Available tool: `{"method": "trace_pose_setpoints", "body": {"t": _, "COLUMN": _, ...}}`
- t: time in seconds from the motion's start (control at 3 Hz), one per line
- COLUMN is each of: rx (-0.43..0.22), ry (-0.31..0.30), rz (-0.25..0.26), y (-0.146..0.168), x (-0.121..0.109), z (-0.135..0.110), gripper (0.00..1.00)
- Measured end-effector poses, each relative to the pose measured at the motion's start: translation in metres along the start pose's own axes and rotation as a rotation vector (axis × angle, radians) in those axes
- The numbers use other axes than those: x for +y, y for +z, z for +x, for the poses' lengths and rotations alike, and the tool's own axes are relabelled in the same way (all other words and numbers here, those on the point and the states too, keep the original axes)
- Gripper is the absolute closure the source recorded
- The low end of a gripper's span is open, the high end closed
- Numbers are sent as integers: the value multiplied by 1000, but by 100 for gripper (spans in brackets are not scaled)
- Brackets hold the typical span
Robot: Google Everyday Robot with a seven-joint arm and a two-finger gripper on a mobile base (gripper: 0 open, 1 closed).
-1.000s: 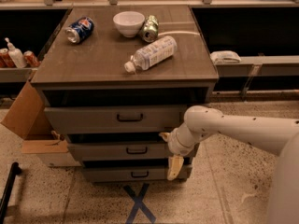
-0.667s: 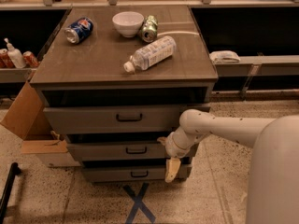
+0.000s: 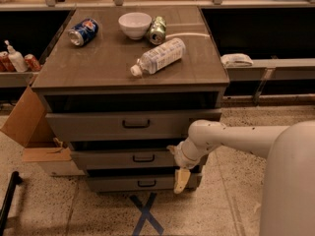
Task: Open middle drawer
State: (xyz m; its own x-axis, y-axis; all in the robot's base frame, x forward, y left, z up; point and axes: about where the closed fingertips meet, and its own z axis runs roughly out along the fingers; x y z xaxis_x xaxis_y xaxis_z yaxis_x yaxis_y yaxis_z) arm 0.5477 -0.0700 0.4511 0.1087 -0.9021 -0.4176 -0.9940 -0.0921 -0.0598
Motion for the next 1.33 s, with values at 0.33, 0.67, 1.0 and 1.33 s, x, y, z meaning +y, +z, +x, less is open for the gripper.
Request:
{"method": "trace_pose_setpoints", "body": {"t": 0.33, "rx": 61, "ry": -3, "rz": 94, "y": 16, "x": -8, "z": 19, "gripper": 0}}
{"method": "trace_pose_setpoints", "body": {"t": 0.67, "rx": 98, "ry": -14, "rz": 144, "y": 22, "x": -17, "z": 24, "gripper": 0}}
{"method": "trace_pose_setpoints", "body": {"t": 1.0, "rx": 129, "ry": -41, "rz": 209, "y": 15, "x": -28, "z": 19, "gripper": 0}}
{"method": "trace_pose_setpoints", "body": {"t": 1.33, "rx": 142, "ry": -62, "rz": 229, "y": 1, "x": -40, "z": -10, "gripper": 0}}
